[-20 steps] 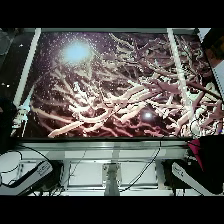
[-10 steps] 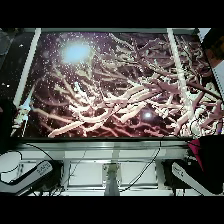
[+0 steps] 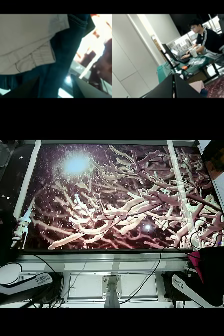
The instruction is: Fold the clothes and pants, and hang the long-sleeved shirts on hangers.
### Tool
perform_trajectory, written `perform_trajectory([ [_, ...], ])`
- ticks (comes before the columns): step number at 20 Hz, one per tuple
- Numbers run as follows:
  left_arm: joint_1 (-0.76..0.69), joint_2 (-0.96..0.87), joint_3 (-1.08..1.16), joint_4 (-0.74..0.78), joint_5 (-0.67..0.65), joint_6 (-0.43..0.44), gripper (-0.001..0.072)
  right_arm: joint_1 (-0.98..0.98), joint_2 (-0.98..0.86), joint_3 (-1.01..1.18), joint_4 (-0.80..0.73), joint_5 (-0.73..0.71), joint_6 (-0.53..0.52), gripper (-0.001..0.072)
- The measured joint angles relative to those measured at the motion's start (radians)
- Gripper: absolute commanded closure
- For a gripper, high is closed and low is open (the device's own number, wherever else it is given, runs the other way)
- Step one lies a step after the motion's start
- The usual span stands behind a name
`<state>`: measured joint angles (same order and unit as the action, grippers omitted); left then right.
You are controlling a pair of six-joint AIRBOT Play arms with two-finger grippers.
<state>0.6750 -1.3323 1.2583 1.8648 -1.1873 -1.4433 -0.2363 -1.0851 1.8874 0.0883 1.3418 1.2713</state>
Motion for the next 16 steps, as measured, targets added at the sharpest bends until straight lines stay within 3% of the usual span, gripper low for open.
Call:
perform_trajectory([
  [12,0.000,-0.139,0.000,0.128,0.055,0.000,0.0202,0.000,0.000,0.000,0.000,0.000,0.000,0.0699],
  [14,0.000,-0.148,0.000,0.148,0.065,0.000,0.0277,0.000,0.000,0.000,0.000,0.000,0.000,0.0700],
  [15,0.000,-0.150,0.000,0.155,0.073,0.000,0.0357,0.000,0.000,0.000,0.000,0.000,0.000,0.0700],
  [16,0.000,-0.152,0.000,0.161,0.080,0.000,0.0480,0.000,0.000,0.000,0.000,0.000,0.000,0.0700],
])
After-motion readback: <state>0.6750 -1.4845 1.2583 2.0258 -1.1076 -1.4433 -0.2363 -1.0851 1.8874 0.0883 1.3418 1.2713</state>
